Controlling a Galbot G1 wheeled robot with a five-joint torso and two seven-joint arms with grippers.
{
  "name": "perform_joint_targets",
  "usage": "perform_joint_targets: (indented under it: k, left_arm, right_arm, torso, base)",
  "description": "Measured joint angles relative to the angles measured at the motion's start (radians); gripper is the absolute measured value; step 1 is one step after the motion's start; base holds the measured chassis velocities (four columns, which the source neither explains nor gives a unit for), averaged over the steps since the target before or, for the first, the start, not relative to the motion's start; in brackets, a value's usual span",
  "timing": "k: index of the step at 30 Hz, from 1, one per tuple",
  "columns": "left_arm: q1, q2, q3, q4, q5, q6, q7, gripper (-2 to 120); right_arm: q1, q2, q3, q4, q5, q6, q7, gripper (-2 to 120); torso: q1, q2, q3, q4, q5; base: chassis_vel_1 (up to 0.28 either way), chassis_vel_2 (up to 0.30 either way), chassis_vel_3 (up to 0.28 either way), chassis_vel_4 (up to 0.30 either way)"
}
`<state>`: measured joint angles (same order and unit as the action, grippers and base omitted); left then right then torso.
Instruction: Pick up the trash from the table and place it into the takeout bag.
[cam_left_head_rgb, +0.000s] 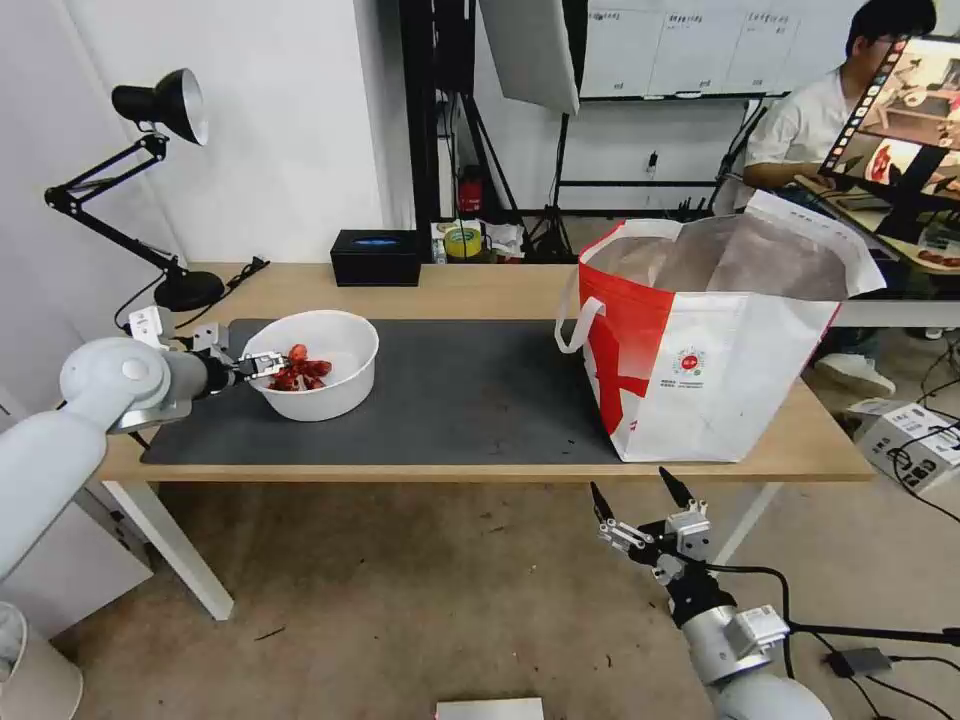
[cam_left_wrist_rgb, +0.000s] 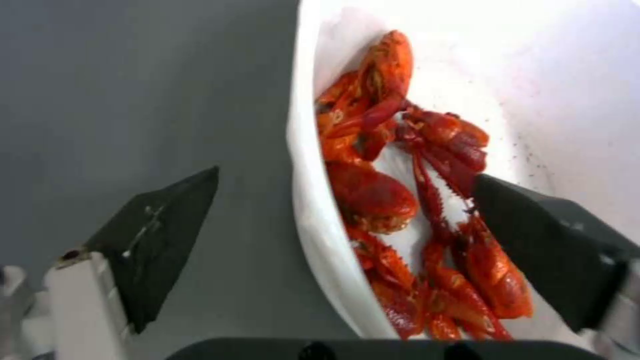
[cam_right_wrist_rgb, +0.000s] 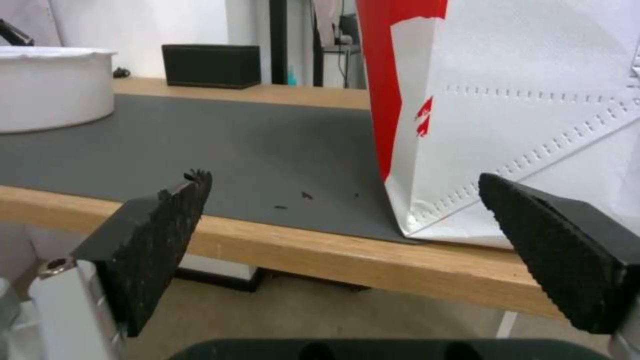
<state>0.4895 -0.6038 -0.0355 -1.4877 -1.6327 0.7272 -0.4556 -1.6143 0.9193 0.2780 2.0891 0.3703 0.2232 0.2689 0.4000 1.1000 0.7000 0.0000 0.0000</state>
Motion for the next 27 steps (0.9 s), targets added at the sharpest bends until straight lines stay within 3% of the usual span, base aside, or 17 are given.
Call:
perform_joint_targets:
  k: [7, 10, 18, 20, 27]
  left_arm:
    - [-0.010, 0.002, 0.006, 0.004, -0.020, 0.010, -0.027, 80]
    - [-0.013, -0.005, 0.008, 0.008, -0.023, 0.010, -0.031, 65]
    - [-0.004, -0.016, 0.005, 0.009, -0.023, 0.010, -0.046, 41]
    - [-0.010, -0.016, 0.008, 0.014, -0.023, 0.010, -0.047, 29]
    - [-0.012, -0.020, 0.012, 0.014, -0.023, 0.009, -0.064, 7]
  right_arm:
    - [0.000, 0.000, 0.000, 0.000, 0.000, 0.000, 0.000, 100]
    - [0.000, 0.000, 0.000, 0.000, 0.000, 0.000, 0.000, 100]
    - [0.000, 0.000, 0.000, 0.000, 0.000, 0.000, 0.000, 100]
    - [0.000, 0.000, 0.000, 0.000, 0.000, 0.000, 0.000, 100]
    - [0.000, 0.000, 0.000, 0.000, 0.000, 0.000, 0.000, 100]
  torso:
    - [0.000, 0.000, 0.000, 0.0000, 0.0000]
    - [0.000, 0.000, 0.000, 0.0000, -0.0001]
    - [0.000, 0.000, 0.000, 0.0001, 0.0002]
    - [0.000, 0.000, 0.000, 0.0000, -0.0001]
    - [0.000, 0.000, 0.000, 0.0001, 0.0001]
  base:
    - [0.000, 0.000, 0.000, 0.000]
    - [0.000, 0.000, 0.000, 0.000]
    - [0.000, 0.000, 0.000, 0.000]
    - [0.000, 0.000, 0.000, 0.000]
    - [0.000, 0.000, 0.000, 0.000]
